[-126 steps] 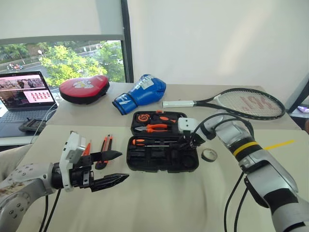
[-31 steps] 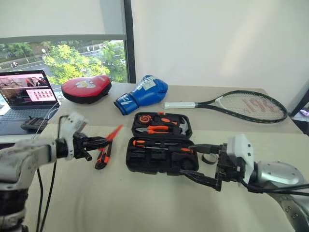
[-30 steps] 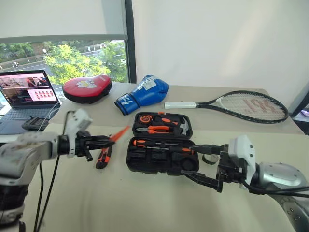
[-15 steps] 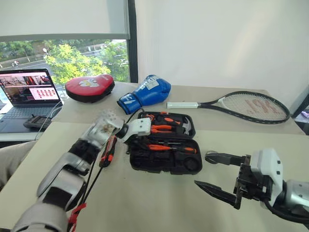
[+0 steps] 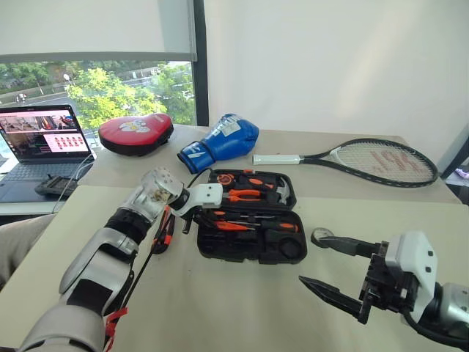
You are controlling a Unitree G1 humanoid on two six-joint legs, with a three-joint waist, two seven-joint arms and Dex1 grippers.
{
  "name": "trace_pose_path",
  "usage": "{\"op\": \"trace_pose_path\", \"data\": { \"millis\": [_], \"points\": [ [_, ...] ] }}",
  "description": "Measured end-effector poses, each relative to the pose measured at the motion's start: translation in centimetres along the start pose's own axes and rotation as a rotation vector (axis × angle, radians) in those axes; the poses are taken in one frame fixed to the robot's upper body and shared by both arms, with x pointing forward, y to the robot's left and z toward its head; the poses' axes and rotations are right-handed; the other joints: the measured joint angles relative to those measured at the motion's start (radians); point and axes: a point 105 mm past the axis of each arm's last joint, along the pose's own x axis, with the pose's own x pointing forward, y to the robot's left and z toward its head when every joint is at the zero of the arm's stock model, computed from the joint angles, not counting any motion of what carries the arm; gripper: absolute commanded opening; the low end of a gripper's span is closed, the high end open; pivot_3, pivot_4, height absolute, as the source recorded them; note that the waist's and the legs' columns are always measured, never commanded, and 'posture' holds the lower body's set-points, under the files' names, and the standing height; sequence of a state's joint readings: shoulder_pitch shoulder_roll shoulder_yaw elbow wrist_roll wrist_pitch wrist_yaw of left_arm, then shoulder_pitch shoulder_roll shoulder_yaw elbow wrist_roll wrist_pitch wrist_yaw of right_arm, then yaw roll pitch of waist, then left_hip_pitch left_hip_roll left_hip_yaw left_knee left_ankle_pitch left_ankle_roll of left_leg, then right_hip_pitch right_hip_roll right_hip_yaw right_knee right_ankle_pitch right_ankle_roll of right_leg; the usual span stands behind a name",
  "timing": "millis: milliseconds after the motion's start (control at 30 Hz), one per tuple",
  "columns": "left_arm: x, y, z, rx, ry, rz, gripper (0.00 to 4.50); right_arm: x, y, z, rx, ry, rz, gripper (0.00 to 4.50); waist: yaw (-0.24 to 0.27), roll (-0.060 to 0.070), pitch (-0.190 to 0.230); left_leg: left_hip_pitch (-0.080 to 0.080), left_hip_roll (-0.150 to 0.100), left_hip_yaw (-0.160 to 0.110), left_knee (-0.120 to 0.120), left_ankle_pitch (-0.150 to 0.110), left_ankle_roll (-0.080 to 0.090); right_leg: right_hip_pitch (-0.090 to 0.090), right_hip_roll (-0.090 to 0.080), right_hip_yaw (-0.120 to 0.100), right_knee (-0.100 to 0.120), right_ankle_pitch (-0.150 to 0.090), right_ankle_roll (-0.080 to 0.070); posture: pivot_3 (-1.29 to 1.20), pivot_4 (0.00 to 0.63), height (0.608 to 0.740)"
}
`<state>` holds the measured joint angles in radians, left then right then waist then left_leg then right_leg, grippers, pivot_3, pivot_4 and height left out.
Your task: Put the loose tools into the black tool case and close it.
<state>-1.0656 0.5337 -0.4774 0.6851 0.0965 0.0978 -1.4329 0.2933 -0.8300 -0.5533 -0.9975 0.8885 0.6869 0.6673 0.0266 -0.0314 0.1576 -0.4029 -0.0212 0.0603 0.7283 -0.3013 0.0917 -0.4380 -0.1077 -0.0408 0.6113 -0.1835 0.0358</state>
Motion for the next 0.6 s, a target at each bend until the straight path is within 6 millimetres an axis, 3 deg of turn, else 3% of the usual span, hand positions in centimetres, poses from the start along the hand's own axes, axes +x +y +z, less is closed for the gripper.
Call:
{"op": "trace_pose_path", "data": {
  "millis": [600],
  "points": [
    [0.61,-0.09,0.54,0.007,0.003,-0.009,0.44,-0.10,0.15,-0.40,0.014,0.020,0.002,4.50,0.008,0.000,0.000,0.000,0.000,0.000,0.001,0.000,0.000,0.001,0.000,0.000,0.000,0.000,0.000,0.00,0.150,0.740]
  ]
}}
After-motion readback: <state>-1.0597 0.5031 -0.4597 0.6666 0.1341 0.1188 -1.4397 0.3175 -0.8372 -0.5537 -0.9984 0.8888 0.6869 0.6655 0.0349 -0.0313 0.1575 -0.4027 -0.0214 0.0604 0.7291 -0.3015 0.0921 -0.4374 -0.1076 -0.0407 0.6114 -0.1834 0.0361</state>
